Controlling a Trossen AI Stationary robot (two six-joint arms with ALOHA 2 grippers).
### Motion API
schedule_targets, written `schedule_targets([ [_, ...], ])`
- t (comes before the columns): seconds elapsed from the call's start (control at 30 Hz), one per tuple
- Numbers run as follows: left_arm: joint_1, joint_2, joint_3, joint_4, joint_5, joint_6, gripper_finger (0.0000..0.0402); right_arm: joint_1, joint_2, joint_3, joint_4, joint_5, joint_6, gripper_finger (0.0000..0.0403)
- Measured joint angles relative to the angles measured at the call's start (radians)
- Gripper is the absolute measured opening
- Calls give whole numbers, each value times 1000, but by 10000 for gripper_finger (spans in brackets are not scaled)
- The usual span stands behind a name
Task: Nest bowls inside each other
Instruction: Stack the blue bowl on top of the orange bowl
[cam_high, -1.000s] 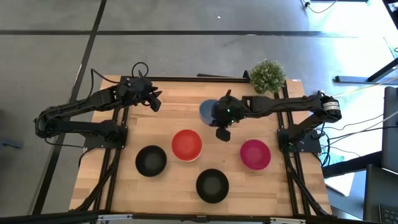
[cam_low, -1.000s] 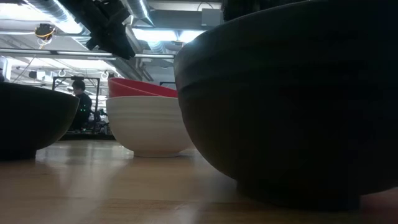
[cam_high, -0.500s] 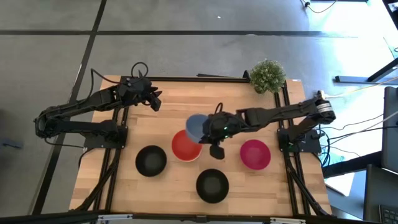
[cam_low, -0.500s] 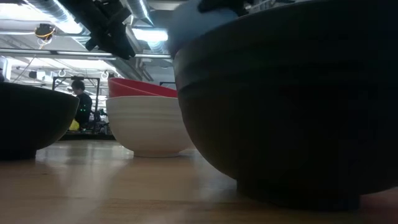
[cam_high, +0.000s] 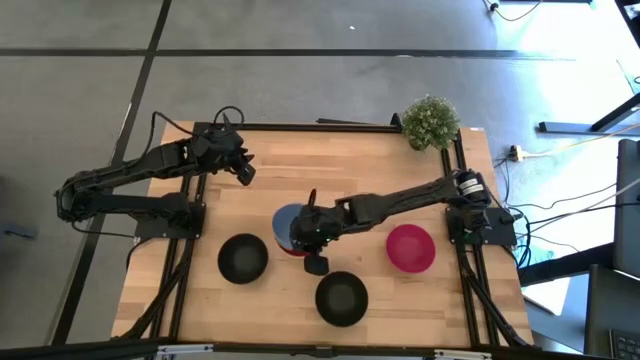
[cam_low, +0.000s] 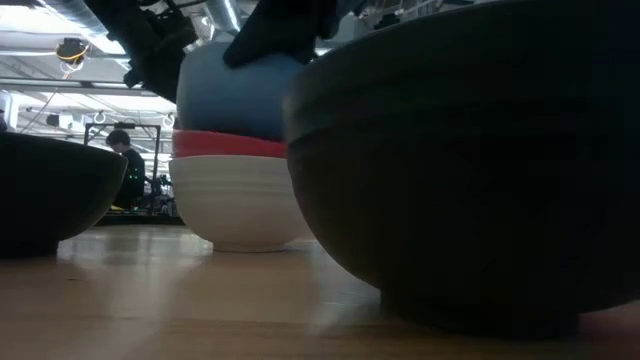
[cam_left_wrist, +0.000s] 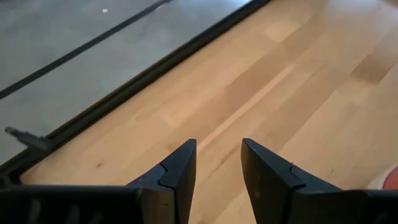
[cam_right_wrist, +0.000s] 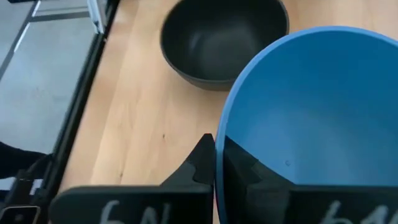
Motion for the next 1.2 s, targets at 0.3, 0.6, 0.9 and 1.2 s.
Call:
schedule_targets([
  [0.3,0,0,0,-20,0,25,121,0,38,1,2,1,26,8],
  [0.6,0,0,0,-20,0,26,121,5,39,1,34,20,70,95],
  [0.9,0,0,0,-20,0,26,121,5,39,1,7,73,52,203],
  [1.2,0,0,0,-20,0,26,121,17,39,0,-20,144,52,186],
])
